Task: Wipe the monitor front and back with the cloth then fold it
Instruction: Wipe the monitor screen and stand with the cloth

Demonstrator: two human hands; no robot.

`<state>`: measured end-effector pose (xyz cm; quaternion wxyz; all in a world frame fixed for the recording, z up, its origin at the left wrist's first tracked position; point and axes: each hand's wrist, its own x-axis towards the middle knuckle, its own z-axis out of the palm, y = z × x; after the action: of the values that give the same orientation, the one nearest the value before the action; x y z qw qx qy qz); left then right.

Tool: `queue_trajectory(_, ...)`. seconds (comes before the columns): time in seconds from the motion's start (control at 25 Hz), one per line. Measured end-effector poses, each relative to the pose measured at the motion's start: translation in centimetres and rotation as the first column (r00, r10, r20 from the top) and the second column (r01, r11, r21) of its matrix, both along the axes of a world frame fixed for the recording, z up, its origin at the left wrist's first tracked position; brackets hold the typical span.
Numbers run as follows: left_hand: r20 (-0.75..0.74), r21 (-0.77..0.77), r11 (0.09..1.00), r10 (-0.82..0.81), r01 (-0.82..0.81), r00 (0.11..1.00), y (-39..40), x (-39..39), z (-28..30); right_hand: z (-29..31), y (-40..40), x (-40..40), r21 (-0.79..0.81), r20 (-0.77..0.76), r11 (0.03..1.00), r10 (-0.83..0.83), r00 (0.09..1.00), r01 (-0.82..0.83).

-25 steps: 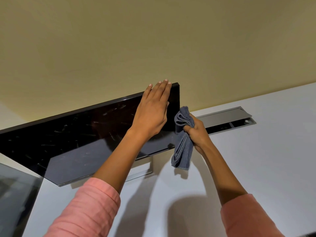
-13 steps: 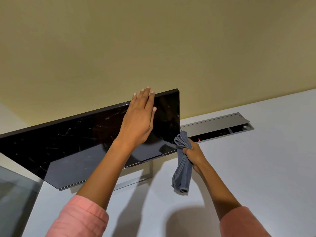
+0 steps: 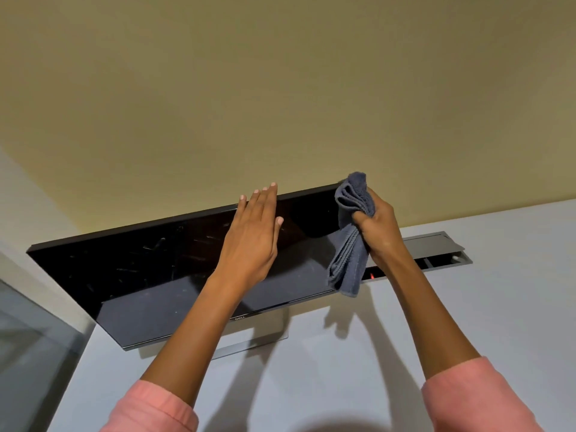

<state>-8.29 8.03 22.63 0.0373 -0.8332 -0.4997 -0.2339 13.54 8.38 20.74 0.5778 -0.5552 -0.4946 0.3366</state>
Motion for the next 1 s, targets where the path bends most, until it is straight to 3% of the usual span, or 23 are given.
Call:
queue_trajectory(0.08,0.007,-0.010,1.000,0.017,-0.017,1.000,-0.3,-0.8,0.1,1.4,0.3,-0.2,0.041,0.260,0.999,-0.020,0.965,0.010)
queue_trajectory(0.16,0.008,-0.011,0.999,0.043,-0.043,0.999,-0.6,-1.8,0.1,2.5,0.2,-1.4,0.100,0.609,0.995,-0.037,0.793,-0.031)
queue_trajectory(0.24,0.008,-0.023,0.997,0.080,-0.080,0.997,-0.7,-3.0,0.1,3.1,0.0,-3.1,0.127,0.782,0.991,-0.070,0.619,-0.049)
queue_trajectory(0.56,0.056,-0.060,0.982,0.181,-0.178,0.982,-2.1,-7.6,0.3,3.7,-0.7,-13.4,0.107,0.909,0.978,-0.024,0.417,-0.178)
queue_trajectory(0.8,0.095,-0.066,0.973,0.229,-0.223,0.969,-3.0,-11.5,0.1,3.9,-1.5,-20.9,0.080,0.935,0.954,0.029,0.353,-0.289)
queue_trajectory(1.0,0.147,-0.047,0.968,0.251,-0.246,0.957,-3.5,-13.5,0.3,4.4,-1.8,-21.7,0.048,0.952,0.952,0.049,0.303,-0.303)
